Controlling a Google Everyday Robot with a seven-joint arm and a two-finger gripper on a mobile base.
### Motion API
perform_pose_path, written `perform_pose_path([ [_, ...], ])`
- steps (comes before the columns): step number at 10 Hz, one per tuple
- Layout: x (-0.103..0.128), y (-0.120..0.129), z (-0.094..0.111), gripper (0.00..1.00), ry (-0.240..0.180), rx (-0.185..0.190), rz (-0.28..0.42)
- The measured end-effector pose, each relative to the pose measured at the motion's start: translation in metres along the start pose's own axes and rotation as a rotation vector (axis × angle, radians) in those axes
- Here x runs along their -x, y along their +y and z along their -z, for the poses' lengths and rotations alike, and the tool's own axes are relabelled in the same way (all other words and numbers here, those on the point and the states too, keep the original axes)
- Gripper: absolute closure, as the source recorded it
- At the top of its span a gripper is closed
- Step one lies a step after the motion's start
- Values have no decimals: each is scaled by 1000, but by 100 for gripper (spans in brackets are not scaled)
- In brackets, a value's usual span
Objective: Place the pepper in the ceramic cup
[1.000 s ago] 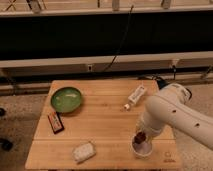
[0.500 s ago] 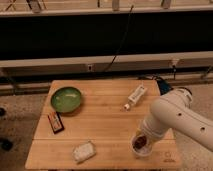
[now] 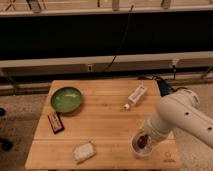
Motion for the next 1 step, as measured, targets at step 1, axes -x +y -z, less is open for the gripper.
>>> perform_pose_path([
  [1, -1, -3, 0, 20, 5, -1, 1],
])
